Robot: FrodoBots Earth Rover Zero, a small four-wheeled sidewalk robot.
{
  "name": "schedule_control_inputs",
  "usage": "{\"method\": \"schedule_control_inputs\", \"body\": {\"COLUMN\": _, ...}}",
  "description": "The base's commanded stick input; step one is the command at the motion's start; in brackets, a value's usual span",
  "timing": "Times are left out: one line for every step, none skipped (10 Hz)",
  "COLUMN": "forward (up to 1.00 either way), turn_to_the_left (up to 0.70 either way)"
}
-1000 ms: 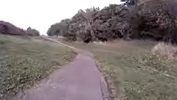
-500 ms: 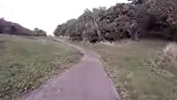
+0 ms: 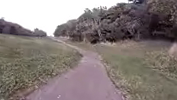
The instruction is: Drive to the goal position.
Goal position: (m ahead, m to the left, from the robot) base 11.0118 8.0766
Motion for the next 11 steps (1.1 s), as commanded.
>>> {"method": "schedule_control_inputs", "body": {"forward": 1.00, "turn_to_the_left": -0.10}}
{"method": "schedule_control_inputs", "body": {"forward": 1.00, "turn_to_the_left": -0.23}}
{"method": "schedule_control_inputs", "body": {"forward": 1.00, "turn_to_the_left": -0.40}}
{"method": "schedule_control_inputs", "body": {"forward": 1.00, "turn_to_the_left": -0.15}}
{"method": "schedule_control_inputs", "body": {"forward": 1.00, "turn_to_the_left": 0.00}}
{"method": "schedule_control_inputs", "body": {"forward": 1.00, "turn_to_the_left": 0.00}}
{"method": "schedule_control_inputs", "body": {"forward": 1.00, "turn_to_the_left": 0.00}}
{"method": "schedule_control_inputs", "body": {"forward": 1.00, "turn_to_the_left": 0.00}}
{"method": "schedule_control_inputs", "body": {"forward": 1.00, "turn_to_the_left": 0.00}}
{"method": "schedule_control_inputs", "body": {"forward": 1.00, "turn_to_the_left": 0.00}}
{"method": "schedule_control_inputs", "body": {"forward": 1.00, "turn_to_the_left": 0.00}}
